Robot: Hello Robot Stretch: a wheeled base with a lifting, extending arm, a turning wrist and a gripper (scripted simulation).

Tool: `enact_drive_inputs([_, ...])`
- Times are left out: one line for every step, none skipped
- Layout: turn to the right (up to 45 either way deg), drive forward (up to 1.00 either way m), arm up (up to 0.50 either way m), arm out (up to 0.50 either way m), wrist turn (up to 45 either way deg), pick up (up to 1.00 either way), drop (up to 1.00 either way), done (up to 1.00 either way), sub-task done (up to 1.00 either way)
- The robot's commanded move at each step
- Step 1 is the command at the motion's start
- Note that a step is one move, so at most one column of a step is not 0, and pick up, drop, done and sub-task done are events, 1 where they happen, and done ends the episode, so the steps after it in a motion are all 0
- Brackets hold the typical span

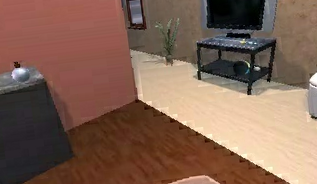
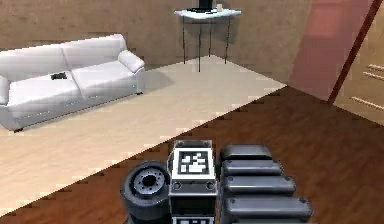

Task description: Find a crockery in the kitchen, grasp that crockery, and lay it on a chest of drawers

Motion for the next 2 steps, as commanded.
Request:
enact_drive_inputs([0.0,1.00,0.00,0.00,0.0,0.00,0.00,0.00,0.00])
enact_drive_inputs([0.0,1.00,0.00,0.00,0.0,0.00,0.00,0.00,0.00])
